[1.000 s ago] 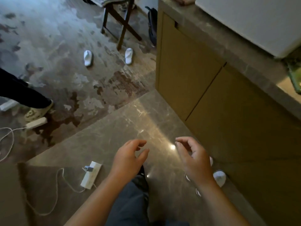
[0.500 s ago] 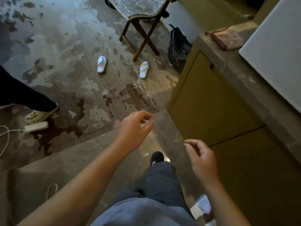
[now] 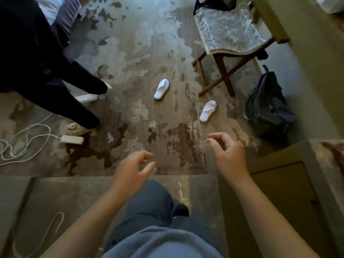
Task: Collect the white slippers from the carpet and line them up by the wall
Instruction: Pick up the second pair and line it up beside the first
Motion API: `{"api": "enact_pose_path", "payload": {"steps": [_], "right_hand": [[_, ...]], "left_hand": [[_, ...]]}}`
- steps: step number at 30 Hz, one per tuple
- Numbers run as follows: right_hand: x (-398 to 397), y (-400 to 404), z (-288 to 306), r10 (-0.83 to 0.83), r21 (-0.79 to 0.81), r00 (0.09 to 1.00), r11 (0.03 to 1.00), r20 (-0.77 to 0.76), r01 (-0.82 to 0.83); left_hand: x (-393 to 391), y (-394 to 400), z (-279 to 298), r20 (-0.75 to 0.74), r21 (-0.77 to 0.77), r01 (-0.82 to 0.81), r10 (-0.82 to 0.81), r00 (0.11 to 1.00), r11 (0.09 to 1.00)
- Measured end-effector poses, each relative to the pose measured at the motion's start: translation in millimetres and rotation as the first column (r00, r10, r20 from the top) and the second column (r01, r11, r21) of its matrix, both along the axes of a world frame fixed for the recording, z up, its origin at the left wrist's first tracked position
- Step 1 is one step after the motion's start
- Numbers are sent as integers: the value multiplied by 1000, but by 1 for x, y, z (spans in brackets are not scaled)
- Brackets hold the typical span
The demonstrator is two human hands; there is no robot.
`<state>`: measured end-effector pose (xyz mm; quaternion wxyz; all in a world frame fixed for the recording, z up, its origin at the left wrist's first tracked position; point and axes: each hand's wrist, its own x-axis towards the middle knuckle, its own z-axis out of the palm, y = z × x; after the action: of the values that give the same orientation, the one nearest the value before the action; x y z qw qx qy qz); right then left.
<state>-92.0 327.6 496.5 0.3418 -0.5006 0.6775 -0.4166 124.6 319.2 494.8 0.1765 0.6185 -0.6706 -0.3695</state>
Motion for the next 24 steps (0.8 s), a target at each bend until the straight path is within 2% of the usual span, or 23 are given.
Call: {"api": "enact_pose_path", "payload": {"steps": [4,7,12,17,24], "right_hand": [[-8,-89,-9,30,-2,999,1000,-12,-30],[-15,-152,-27,18,50,1000,999,-13,-17],[-39,-250,-55,-140,121,990,983,-11,140],[-86,-319,-86,-258,273,964,925,-66,266],[-168,-408,-186,-381,412,923,834,-51,367]], "left_hand": [[-4,-65,-17,5,41,-139,139,990,989],[-14,-134,-35,9,26,-143,143,990,989],[-39,-274,-53,23,41,-8,7,1000,999],[-89,-389,-71,50,84,129,-133,990,988],[-178,-489,-162,107,217,251,-279,954,943]]}}
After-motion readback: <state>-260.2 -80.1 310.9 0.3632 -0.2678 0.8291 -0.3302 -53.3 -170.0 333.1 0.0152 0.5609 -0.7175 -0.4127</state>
